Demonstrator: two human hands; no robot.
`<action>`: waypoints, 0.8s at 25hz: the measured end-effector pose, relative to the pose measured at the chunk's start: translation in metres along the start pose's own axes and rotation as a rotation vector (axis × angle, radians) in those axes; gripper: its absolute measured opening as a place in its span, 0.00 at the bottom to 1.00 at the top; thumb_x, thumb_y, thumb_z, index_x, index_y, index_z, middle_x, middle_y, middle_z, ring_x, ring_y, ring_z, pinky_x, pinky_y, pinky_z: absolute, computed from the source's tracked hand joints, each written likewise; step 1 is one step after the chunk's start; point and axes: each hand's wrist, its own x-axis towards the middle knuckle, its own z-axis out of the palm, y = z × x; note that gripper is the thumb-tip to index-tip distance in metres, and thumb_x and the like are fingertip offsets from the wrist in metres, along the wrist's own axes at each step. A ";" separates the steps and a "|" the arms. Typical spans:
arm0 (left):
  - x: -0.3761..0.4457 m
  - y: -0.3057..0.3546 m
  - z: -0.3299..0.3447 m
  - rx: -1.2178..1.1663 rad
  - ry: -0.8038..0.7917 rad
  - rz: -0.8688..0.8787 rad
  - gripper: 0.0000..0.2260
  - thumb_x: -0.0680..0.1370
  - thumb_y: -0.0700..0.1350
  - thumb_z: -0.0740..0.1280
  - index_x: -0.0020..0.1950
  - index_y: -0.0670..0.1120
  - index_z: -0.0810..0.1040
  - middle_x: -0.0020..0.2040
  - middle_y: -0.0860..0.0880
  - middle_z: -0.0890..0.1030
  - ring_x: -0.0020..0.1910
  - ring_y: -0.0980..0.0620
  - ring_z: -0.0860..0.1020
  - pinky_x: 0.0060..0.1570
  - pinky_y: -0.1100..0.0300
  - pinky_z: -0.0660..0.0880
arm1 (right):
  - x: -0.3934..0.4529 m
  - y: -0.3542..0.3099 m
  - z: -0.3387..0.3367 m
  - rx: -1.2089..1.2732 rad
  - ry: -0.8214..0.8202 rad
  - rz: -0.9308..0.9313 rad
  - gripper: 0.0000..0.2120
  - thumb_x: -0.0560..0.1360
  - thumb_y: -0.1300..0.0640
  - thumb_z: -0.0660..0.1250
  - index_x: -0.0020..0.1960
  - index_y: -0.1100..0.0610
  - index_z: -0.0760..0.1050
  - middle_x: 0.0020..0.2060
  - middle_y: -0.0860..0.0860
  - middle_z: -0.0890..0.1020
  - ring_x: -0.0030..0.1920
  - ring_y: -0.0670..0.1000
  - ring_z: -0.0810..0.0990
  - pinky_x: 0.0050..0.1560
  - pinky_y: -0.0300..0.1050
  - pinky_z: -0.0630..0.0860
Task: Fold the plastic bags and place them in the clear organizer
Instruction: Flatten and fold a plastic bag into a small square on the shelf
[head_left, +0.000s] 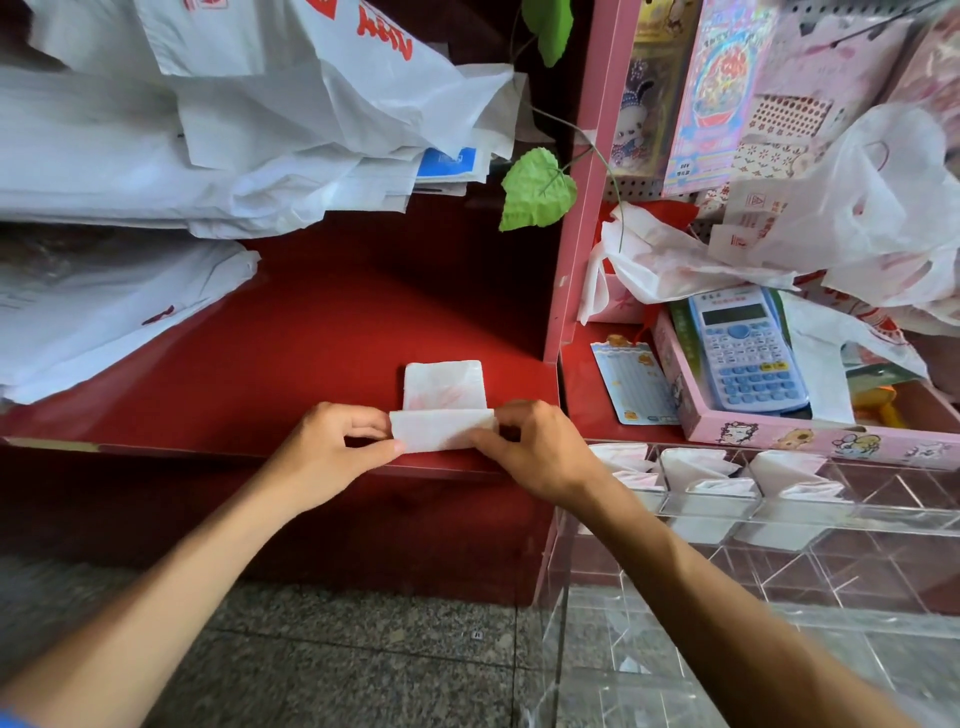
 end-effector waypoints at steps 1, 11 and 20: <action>0.001 0.004 0.003 -0.023 0.041 -0.046 0.07 0.74 0.42 0.74 0.41 0.54 0.84 0.41 0.60 0.85 0.44 0.68 0.81 0.45 0.71 0.71 | 0.000 -0.001 0.001 0.004 0.007 0.034 0.21 0.72 0.40 0.68 0.34 0.56 0.79 0.29 0.49 0.76 0.32 0.50 0.73 0.34 0.44 0.70; 0.006 0.007 0.018 0.092 0.126 -0.091 0.18 0.72 0.46 0.75 0.57 0.60 0.75 0.36 0.57 0.82 0.38 0.60 0.77 0.43 0.65 0.69 | 0.008 -0.006 0.009 -0.107 0.071 0.158 0.26 0.72 0.57 0.70 0.68 0.52 0.70 0.48 0.50 0.80 0.50 0.54 0.79 0.47 0.46 0.73; 0.006 -0.004 0.017 0.401 -0.054 0.166 0.26 0.68 0.57 0.78 0.64 0.56 0.79 0.64 0.65 0.73 0.62 0.58 0.71 0.66 0.53 0.68 | -0.006 -0.008 0.010 -0.698 -0.134 -0.112 0.27 0.77 0.37 0.59 0.68 0.52 0.70 0.69 0.48 0.73 0.63 0.57 0.70 0.57 0.55 0.69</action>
